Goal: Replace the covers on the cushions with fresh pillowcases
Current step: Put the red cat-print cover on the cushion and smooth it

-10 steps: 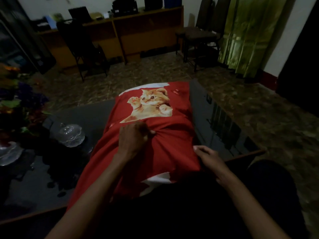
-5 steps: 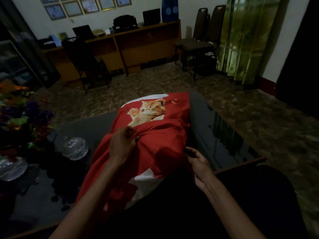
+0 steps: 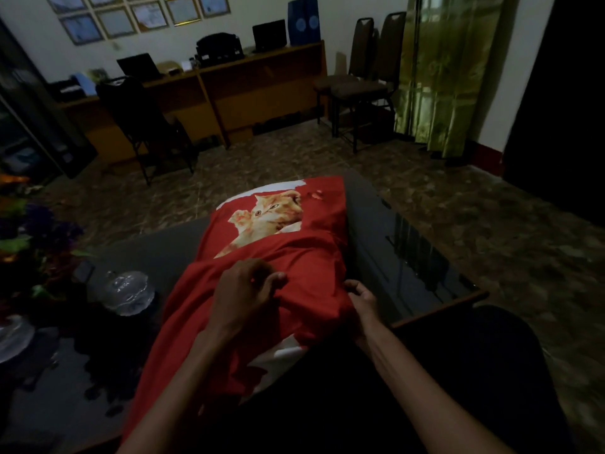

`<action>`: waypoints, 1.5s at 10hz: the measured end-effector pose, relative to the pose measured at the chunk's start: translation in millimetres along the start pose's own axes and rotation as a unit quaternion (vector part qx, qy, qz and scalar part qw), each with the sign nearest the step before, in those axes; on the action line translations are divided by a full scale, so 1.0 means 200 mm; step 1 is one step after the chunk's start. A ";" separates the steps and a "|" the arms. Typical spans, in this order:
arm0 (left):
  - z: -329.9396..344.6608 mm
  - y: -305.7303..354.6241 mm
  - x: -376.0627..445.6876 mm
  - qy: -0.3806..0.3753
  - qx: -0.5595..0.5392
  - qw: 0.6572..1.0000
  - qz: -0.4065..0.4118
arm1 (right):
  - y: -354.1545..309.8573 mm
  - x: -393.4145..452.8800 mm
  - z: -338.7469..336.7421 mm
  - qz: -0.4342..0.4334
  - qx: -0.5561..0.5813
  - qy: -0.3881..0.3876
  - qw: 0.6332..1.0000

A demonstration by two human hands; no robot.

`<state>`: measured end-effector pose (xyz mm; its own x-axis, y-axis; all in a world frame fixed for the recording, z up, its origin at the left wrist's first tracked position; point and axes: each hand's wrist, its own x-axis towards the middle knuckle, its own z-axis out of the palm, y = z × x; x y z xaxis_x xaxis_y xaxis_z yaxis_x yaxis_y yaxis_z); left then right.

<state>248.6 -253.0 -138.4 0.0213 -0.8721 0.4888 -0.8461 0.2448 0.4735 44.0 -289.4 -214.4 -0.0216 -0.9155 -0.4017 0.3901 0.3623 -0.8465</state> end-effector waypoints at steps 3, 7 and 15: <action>0.06 0.09 0.19 -0.028 0.066 0.996 0.052 | -0.05 0.04 -0.04 -0.047 -0.052 -0.042 0.997; 0.18 0.27 0.36 -0.132 -0.002 0.991 0.026 | -0.08 0.13 -0.02 -0.072 -0.051 0.021 0.996; 0.11 0.15 -0.15 -0.053 0.020 0.987 0.153 | 0.25 0.86 0.04 0.061 -0.222 0.644 0.729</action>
<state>210.4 -228.6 -156.1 -0.2919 -0.8002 0.5239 -0.8246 0.4881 0.2861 67.4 -429.8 -322.3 -0.9704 -0.0508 -0.2360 0.1309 0.7104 -0.6915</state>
